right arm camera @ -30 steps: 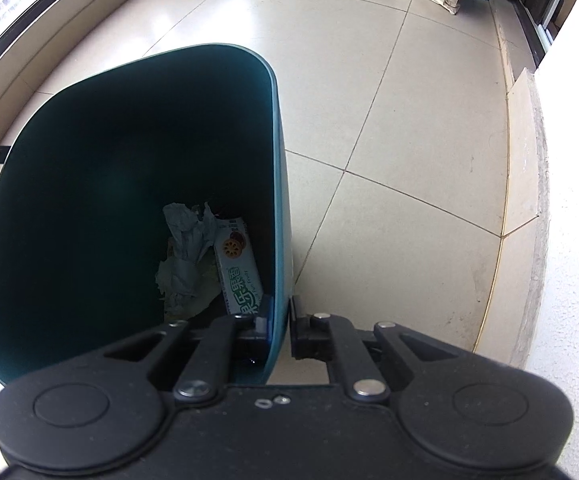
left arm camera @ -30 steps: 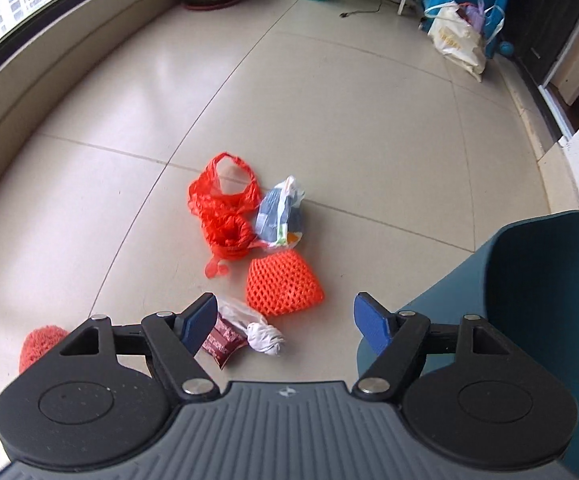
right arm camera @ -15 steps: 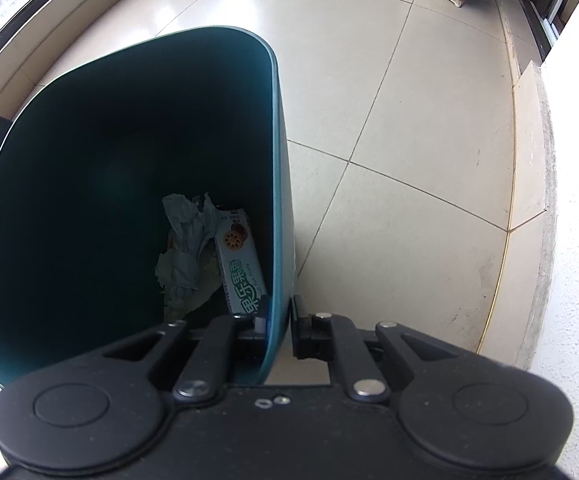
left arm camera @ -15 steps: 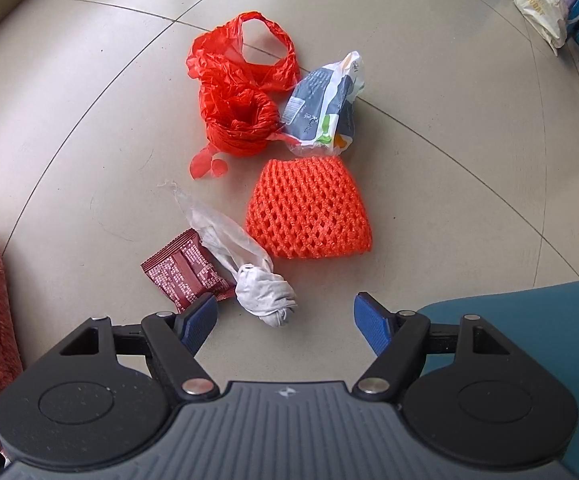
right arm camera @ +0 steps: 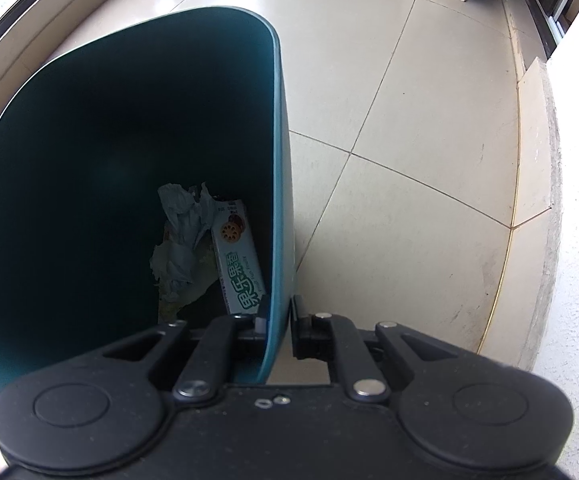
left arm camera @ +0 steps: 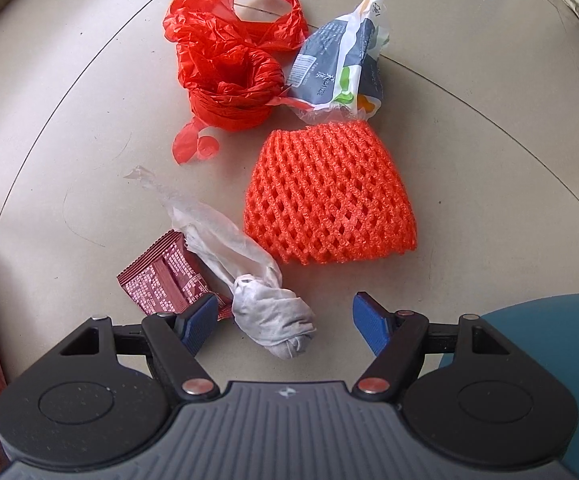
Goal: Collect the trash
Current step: 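Close the left tool on the knotted white plastic bag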
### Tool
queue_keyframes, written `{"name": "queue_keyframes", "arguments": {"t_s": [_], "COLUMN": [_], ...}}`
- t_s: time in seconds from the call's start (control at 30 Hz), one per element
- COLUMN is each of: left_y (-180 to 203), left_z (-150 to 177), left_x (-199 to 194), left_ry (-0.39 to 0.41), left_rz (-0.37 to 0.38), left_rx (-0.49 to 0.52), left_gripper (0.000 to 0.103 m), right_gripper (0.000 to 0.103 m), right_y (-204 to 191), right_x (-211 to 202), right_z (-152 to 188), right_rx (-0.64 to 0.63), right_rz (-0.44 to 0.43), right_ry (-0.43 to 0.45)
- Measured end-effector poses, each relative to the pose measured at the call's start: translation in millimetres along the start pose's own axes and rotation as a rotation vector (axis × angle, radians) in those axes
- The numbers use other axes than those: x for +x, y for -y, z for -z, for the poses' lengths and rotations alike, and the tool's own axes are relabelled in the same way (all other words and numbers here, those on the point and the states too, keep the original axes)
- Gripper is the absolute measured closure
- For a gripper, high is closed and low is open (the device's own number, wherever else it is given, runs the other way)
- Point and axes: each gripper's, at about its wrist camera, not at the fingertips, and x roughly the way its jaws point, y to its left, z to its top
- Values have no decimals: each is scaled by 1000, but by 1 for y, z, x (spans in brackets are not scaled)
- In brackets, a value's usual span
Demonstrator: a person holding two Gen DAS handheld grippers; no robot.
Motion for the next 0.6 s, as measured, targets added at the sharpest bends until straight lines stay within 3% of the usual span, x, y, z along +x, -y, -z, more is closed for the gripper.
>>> {"name": "queue_keyframes", "arguments": {"t_s": [0.03,0.1,0.17,0.27,0.43,0.6], "left_y": [1,1,1,1,0,-8], "left_z": [0,1,2,3,7,9], "left_x": [0,1,2,2,-3,-19], "left_ry": [1,-5,-3,-3,17,21], "left_rz": [-1,-5,-25,-47,-77,-57], "left_rx": [5,16,26,41,72,63], "left_gripper": [33,49,53,68,74,76], "right_gripper": [95,95,96,96,96,96], "right_y": [-1,-1,-2,-2,-2,-4], "right_x": [-1,-1,-2,-2,-1,-3], "right_z": [-1,-2,-2,-2,-2,-2], "right_rx": [0,-3,-3,-4,-10,-14], "right_rz": [1,6,7,6,9,12], "right_ry": [-2,-2,-2,-1,1,4]}}
